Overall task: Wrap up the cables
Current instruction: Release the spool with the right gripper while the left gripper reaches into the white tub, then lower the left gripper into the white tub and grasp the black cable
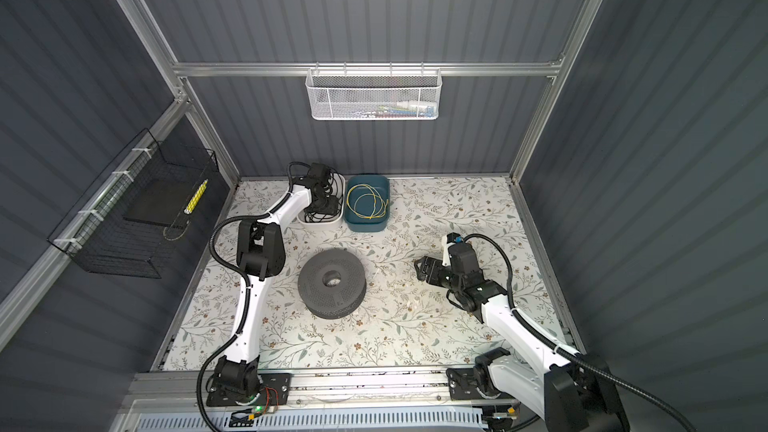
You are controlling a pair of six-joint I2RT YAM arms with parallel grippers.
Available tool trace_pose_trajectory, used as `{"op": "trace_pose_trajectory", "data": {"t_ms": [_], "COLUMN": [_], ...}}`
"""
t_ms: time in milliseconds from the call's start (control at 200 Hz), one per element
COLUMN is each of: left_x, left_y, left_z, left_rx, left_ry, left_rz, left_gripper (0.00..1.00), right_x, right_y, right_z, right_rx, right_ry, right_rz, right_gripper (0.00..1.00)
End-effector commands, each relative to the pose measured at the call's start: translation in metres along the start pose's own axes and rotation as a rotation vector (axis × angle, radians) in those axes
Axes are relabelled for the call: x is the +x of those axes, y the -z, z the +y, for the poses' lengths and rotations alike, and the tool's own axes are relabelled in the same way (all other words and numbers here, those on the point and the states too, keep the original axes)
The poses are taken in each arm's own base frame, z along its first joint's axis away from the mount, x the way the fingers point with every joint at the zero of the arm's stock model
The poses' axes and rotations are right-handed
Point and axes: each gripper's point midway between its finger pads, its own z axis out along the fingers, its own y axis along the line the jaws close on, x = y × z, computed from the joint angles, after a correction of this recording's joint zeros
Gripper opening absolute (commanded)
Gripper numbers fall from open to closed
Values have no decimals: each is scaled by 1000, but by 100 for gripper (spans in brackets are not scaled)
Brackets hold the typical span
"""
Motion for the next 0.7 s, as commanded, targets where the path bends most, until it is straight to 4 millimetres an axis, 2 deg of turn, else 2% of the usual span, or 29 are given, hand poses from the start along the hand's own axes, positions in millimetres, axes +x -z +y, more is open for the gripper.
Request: {"op": "trace_pose_trajectory", "data": {"t_ms": [0,85,180,320,440,460,540,695], "left_x": [-2,1,4,3,-3,-5,-20,-56], "left_y": [-8,-14,-17,-14,-4,-1,19,75], "left_z": [2,1,-1,0,2,3,6,12], "left_rx": [-17,-6,10,5,-3,-12,-27,-51], "left_ry": [-40,-49,-60,-86,-114,-120,-147,-143], "left_rz": [-3,1,3,-10,-35,-39,-81,-250], "left_gripper": [64,53,32,19,1,0,0,0], "right_x": [3,3,2,0,-1,-1,-2,-3], "right_y": [1,3,6,10,13,13,14,16], "right_z": [-1,-1,-2,-2,0,0,0,2], "right_rx": [-16,-16,-17,-19,-24,-24,-25,-36], "right_ry": [-7,-5,-8,-11,-12,-12,-12,-21], "right_rz": [0,-2,-11,-21,-28,-29,-32,-39], "right_gripper": [87,87,86,86,86,86,86,86]}}
